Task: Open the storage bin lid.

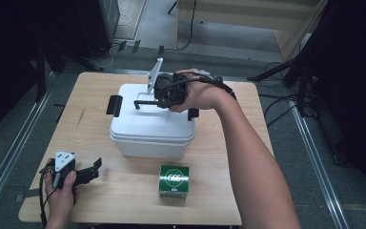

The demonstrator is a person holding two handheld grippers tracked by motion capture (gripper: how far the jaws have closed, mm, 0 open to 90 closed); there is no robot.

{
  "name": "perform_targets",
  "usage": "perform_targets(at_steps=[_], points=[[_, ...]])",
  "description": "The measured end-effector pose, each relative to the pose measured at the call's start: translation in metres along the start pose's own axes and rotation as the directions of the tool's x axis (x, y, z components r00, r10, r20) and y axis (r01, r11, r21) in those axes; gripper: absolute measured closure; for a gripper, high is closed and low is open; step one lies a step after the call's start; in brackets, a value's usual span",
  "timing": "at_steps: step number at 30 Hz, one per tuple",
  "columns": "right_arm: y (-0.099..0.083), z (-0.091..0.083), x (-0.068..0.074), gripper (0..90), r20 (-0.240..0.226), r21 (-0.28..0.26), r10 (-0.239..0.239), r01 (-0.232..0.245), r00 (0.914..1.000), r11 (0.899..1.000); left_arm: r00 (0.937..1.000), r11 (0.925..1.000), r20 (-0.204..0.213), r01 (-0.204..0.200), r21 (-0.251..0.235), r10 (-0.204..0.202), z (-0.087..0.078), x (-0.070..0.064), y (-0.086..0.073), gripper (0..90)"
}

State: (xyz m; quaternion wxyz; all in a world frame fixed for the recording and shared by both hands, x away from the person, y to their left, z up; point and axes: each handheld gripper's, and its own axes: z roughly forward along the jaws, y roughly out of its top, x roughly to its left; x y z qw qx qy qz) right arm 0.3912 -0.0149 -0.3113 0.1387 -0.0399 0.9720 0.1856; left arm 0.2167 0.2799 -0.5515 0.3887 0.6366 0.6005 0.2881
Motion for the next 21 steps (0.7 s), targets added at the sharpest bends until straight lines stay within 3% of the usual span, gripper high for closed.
perform_targets(at_steps=[10, 21], points=[[-0.027, -0.028, -0.002, 85.6, 0.033, 0.008, 0.025, -0.025, 0.9991, 1.0, 1.0, 1.0, -0.003, -0.001, 0.0, 0.001, 0.0, -0.001, 0.0, 2.6], [-0.076, -0.054, 0.001, 85.7, 0.059, 0.015, 0.085, -0.086, 0.9946, 0.996, 0.9999, 1.0, -0.013, -0.005, -0.004, 0.005, 0.0, -0.002, 0.0, 2.6]])
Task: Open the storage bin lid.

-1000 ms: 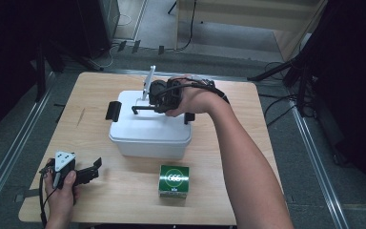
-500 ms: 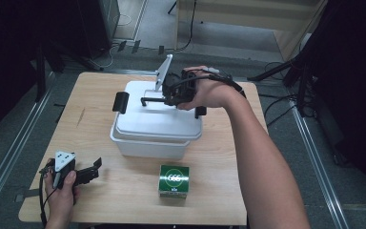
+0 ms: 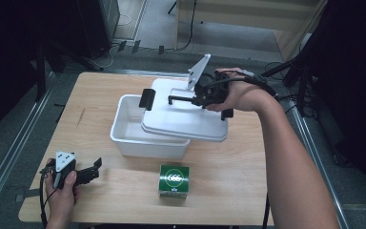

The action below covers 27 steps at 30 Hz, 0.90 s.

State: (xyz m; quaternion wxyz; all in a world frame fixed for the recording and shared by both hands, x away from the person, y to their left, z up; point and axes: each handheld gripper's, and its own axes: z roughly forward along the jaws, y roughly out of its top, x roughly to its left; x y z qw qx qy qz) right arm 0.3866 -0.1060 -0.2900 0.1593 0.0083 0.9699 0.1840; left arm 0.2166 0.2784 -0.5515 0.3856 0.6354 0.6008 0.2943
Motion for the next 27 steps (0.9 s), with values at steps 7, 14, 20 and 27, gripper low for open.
perform_targets(at_steps=[7, 14, 20, 27], points=[[-0.036, -0.017, -0.002, 85.7, 0.02, 0.012, 0.047, -0.047, 0.9987, 0.999, 1.0, 1.0, 0.0, 0.002, -0.004, -0.002, 0.0, 0.0, 0.0, 2.6], [-0.072, -0.03, 0.0, 85.7, 0.036, 0.024, 0.101, -0.102, 0.9942, 0.995, 1.0, 1.0, -0.001, 0.001, -0.003, -0.001, 0.0, 0.0, 0.0, 2.6], [-0.1, -0.037, 0.002, 85.7, 0.045, 0.019, 0.14, -0.141, 0.9891, 0.99, 1.0, 1.0, -0.005, -0.001, -0.005, 0.001, -0.001, 0.0, 0.0, 2.6], [-0.126, -0.039, 0.005, 85.7, 0.062, 0.008, 0.171, -0.172, 0.9834, 0.985, 1.0, 1.0, -0.007, 0.001, -0.009, -0.001, -0.001, 0.0, 0.0, 2.6]])
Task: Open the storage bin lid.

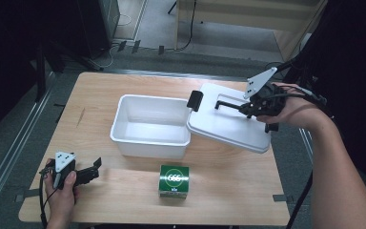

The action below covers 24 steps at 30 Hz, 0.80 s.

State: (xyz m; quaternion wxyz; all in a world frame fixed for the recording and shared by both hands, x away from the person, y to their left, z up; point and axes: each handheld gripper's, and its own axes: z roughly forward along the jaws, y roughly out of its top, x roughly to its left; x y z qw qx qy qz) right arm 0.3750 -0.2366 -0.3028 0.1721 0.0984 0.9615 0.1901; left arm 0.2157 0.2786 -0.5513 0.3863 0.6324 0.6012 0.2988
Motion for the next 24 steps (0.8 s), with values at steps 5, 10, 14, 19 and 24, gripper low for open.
perform_targets(at_steps=[5, 10, 14, 19, 24], points=[[-0.016, 0.0, -0.001, 85.7, 0.003, 0.001, 0.025, -0.025, 0.9997, 1.0, 1.0, 1.0, 0.0, 0.004, -0.004, -0.004, 0.0, 0.0, 0.0, 2.6], [-0.031, 0.001, 0.0, 85.7, 0.007, -0.006, 0.043, -0.043, 0.9991, 0.999, 1.0, 1.0, -0.001, 0.002, -0.004, -0.002, 0.0, 0.0, 0.0, 2.6], [-0.04, 0.007, 0.002, 85.7, 0.004, -0.004, 0.057, -0.057, 0.9984, 0.998, 1.0, 1.0, -0.001, -0.002, -0.001, 0.002, 0.0, 0.0, 0.0, 2.6], [-0.05, 0.022, 0.005, 85.7, -0.016, 0.01, 0.073, -0.073, 0.9972, 0.997, 1.0, 1.0, -0.002, -0.001, -0.002, 0.001, -0.001, -0.001, 0.0, 2.6], [-0.058, 0.039, 0.009, 85.7, -0.034, 0.03, 0.079, -0.078, 0.9963, 0.997, 1.0, 1.0, 0.0, 0.001, -0.003, -0.001, -0.001, 0.0, 0.0, 2.6]])
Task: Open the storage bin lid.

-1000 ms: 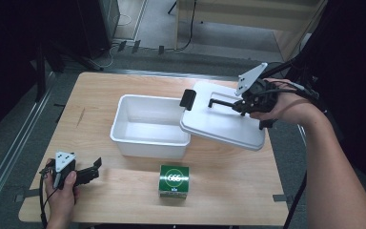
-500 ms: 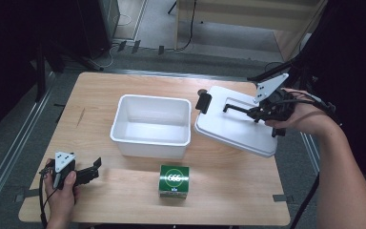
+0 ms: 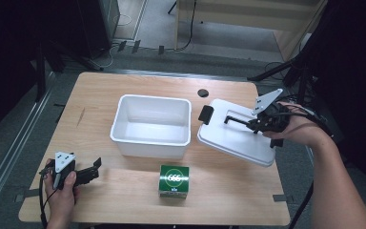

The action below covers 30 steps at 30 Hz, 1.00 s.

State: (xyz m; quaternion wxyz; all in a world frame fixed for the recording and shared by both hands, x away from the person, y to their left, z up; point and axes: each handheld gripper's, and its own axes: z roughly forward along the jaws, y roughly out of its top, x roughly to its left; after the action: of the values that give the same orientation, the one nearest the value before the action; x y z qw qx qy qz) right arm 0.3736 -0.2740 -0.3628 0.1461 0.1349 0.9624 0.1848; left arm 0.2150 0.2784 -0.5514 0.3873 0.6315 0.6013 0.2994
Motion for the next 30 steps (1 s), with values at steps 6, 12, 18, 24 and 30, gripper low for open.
perform_targets(at_steps=[6, 12, 18, 24, 30], points=[[-0.009, 0.021, 0.003, 85.7, -0.014, 0.018, 0.01, -0.01, 0.9998, 1.0, 1.0, 1.0, -0.001, -0.001, 0.0, 0.001, 0.0, 0.0, 0.0, 2.6], [-0.021, 0.041, 0.006, 85.8, -0.018, 0.029, 0.031, -0.03, 0.9994, 0.999, 1.0, 1.0, -0.003, -0.003, -0.004, 0.003, 0.0, -0.001, 0.0, 2.6], [-0.027, 0.055, 0.008, 85.7, -0.017, 0.032, 0.041, -0.04, 0.999, 0.999, 1.0, 1.0, -0.004, -0.003, -0.005, 0.003, 0.0, -0.001, 0.0, 2.6], [-0.03, 0.067, 0.01, 85.7, -0.008, 0.036, 0.048, -0.047, 0.9988, 0.998, 1.0, 1.0, -0.003, -0.002, -0.007, 0.002, 0.0, -0.001, 0.0, 2.6], [-0.034, 0.079, 0.01, 85.7, 0.01, 0.04, 0.055, -0.055, 0.9984, 0.998, 1.0, 1.0, -0.001, -0.001, -0.008, 0.001, -0.001, -0.001, -0.001, 2.6]])
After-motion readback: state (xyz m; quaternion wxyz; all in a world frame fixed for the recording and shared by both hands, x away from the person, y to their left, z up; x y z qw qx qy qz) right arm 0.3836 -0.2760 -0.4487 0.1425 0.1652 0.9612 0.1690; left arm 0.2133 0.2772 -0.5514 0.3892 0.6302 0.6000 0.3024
